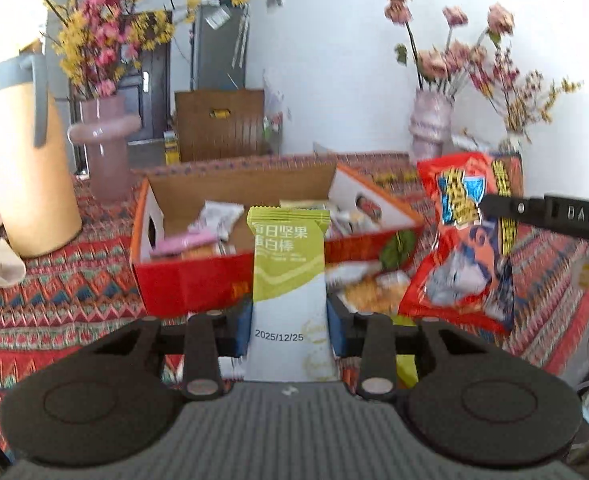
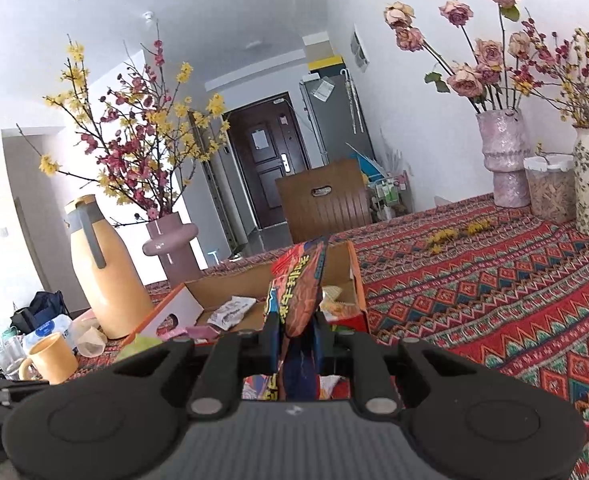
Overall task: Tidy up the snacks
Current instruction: 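Carry both packets over the red box and open both tools to drop them, then move both open tools back toward the snack pile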
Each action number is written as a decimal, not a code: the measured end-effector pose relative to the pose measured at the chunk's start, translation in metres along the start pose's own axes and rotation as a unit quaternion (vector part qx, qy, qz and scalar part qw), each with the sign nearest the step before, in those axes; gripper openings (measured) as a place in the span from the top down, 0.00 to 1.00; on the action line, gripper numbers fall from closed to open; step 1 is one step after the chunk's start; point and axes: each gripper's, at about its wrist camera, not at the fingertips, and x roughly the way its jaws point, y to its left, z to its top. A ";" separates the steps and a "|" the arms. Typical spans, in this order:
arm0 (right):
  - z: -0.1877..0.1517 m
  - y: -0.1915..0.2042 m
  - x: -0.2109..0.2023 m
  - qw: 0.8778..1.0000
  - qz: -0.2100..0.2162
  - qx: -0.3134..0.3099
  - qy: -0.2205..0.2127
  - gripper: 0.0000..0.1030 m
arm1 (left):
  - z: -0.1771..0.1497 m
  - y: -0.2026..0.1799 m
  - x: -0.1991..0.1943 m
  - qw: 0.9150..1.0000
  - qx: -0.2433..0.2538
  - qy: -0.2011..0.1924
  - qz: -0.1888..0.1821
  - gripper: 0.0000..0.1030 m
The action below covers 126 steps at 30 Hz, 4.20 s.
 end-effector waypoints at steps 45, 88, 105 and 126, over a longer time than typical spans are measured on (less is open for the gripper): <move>0.051 -0.001 0.195 0.999 0.035 0.030 0.028 0.85 | 0.062 0.066 0.140 0.986 -0.117 -0.015 0.118 0.63; 0.036 0.009 0.188 1.000 -0.011 -0.006 0.018 0.00 | 0.058 0.052 0.123 0.978 -0.114 -0.056 0.164 0.00; 0.048 0.022 0.136 0.999 0.000 -0.032 -0.019 0.00 | 0.061 0.026 0.064 0.973 -0.093 -0.089 0.190 0.00; -0.021 0.008 0.082 0.994 -0.036 -0.049 0.094 0.00 | -0.034 0.055 0.021 0.971 -0.072 -0.021 0.225 0.00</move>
